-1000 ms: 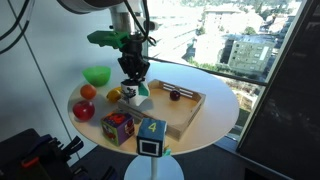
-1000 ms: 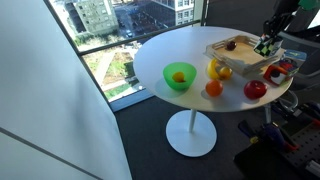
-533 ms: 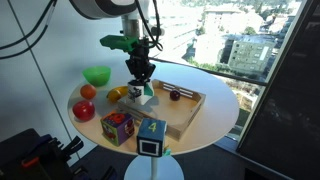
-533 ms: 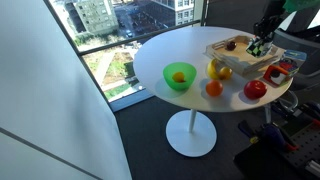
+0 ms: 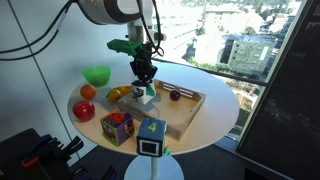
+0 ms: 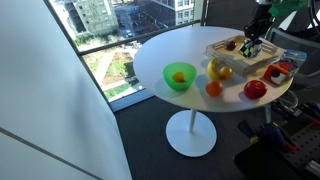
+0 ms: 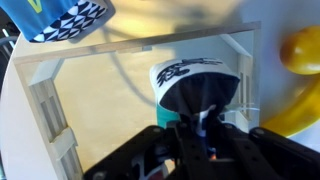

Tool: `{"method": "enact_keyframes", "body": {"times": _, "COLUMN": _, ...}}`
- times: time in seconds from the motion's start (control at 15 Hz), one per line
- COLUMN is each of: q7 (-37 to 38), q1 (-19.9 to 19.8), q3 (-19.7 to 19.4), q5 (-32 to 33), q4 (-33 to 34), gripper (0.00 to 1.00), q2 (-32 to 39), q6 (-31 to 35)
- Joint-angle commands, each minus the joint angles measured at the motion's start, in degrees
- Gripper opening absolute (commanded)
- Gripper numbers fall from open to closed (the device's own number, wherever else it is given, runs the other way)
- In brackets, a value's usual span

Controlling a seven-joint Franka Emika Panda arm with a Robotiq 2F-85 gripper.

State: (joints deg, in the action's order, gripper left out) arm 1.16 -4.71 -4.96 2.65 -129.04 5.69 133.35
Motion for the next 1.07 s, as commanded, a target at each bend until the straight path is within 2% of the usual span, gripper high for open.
{"method": "enact_keyframes", "body": {"times": 0.0, "q7": 2.47, "q1": 0.61, "q3": 0.35, "q5": -0.26, "q4": 1.87, "gripper": 0.51, "q2": 1.65, "q6": 0.14}}
{"method": "enact_keyframes", "body": {"times": 0.4, "q7": 3.08, "q1": 1.12, "q3": 0.50, "q5": -0.20, "q4": 0.32, "gripper": 0.99, "q2": 0.24, "q6": -0.10}}
{"method": "enact_keyframes", "body": {"times": 1.0, "q7": 2.06, "q1": 1.34, "q3": 1.03, "q5": -0.40, "q4": -2.68, "gripper": 1.00, "q2": -4.79, "q6": -2.35}}
